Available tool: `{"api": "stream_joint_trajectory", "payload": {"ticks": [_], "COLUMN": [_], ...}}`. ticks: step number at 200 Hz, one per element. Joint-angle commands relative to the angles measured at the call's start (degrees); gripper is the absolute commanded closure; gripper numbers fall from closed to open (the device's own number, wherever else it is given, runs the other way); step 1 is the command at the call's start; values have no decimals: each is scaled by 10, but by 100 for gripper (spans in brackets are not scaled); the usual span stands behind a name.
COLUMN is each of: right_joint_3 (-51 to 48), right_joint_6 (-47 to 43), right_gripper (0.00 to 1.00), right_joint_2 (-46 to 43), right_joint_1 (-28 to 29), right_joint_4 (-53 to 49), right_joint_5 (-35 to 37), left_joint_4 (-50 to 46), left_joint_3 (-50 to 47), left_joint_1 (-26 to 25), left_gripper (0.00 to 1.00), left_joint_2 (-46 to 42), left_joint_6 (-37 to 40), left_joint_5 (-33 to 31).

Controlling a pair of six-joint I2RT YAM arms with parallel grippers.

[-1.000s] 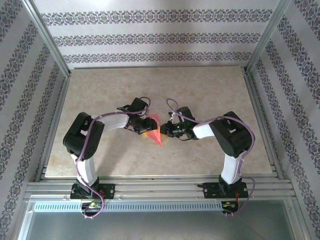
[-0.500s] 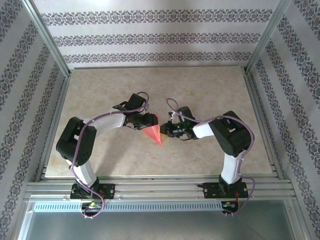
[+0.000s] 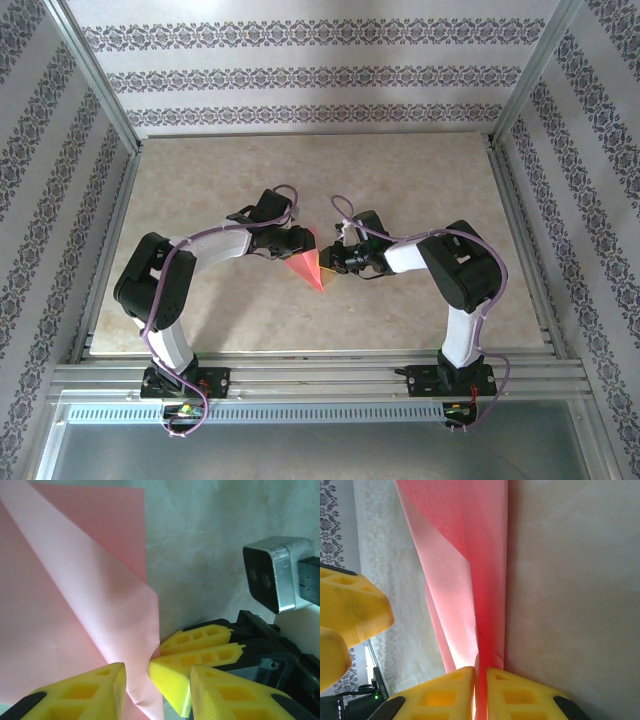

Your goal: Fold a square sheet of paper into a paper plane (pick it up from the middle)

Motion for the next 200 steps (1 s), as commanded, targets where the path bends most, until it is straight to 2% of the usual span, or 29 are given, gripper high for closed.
{"api": "stream_joint_trajectory", "payload": {"ticks": [1, 46, 90, 200], "right_joint_3": [8, 21, 31, 38], "right_joint_6": [-23, -40, -49, -56], "right_gripper": [83, 84, 82, 82], "right_joint_2": [30, 30, 38, 43], "right_joint_1": [-1, 0, 5, 6], "right_joint_4": [-49, -95, -116, -140], "right_joint_5": [35, 50, 55, 69], "left_joint_4": [32, 43, 83, 81], "left_joint_3": [-6, -17, -26, -32], "left_joint_1": [2, 9, 9, 14], "left_gripper": [67, 77, 77, 78], "left_joint_2": [18, 29, 38, 55], "left_joint_6": [-15, -18, -31, -34], "left_joint_5": [11, 14, 42, 31]}}
